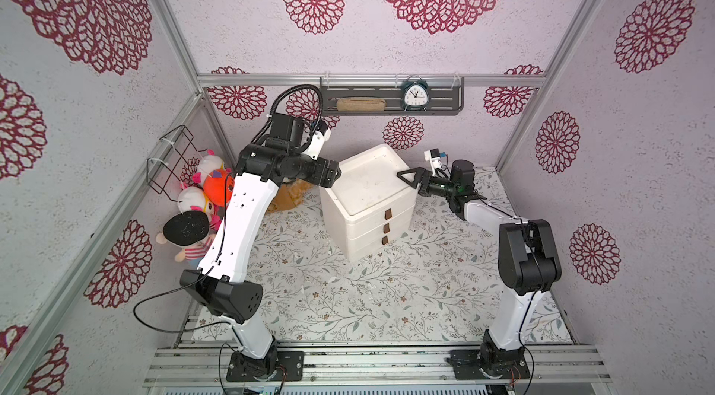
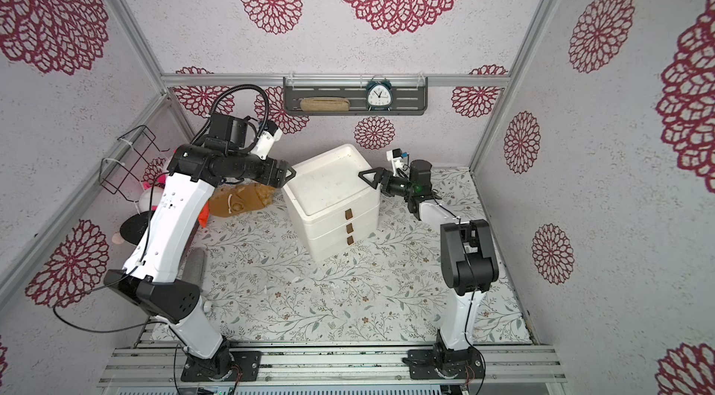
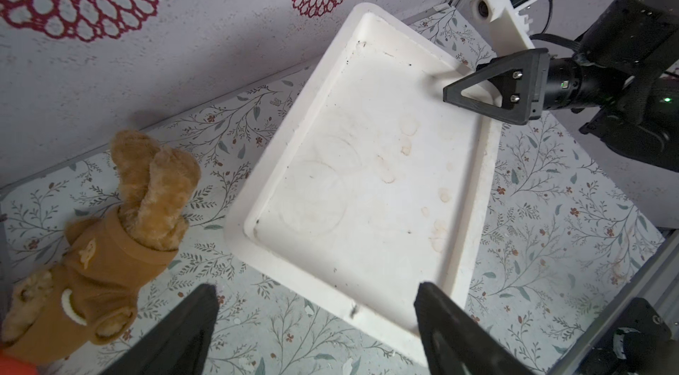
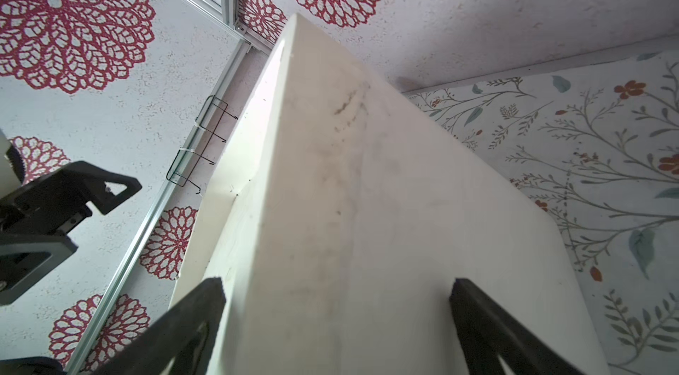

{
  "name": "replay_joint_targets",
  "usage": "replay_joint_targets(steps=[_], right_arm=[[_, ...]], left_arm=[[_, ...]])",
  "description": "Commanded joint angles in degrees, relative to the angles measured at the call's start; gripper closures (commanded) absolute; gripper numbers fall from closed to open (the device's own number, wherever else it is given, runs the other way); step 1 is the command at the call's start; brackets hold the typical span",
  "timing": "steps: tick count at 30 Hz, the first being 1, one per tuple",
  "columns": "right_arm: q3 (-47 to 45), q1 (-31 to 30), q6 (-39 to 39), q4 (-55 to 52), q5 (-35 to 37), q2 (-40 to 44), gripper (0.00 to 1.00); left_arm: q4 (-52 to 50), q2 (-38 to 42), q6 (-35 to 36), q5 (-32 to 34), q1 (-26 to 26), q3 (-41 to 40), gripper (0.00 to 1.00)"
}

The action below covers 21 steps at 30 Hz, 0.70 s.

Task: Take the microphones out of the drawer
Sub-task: Move the storage box to the center of the board.

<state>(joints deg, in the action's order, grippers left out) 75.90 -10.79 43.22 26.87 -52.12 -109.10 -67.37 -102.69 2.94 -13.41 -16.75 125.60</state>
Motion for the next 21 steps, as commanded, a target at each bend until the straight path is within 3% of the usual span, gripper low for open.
replay_joint_targets(steps=[1, 6, 16, 21], right_arm=[[-0.02, -1.86, -2.93, -3.18, -2.46, 3.41, 0.01], [0.53, -2.29, -5.02, -6.09, -2.02, 3.72, 0.01], [0.39, -3.62, -6.39, -7.58, -0.99, 4.25, 0.01], [0.81, -4.15, -6.39, -7.54, -0.88, 3.84, 0.01]], left_arm=[[-4.56, -6.01, 7.18, -2.97, 0.33, 4.69, 0.11], [-6.28, -12.92, 9.76, -6.62, 2.02, 10.57, 0.1], [-4.61, -17.7, 10.83, -6.05, 2.34, 13.05, 0.13], [-4.87, -17.48, 10.79, -8.29, 2.21, 12.24, 0.29]])
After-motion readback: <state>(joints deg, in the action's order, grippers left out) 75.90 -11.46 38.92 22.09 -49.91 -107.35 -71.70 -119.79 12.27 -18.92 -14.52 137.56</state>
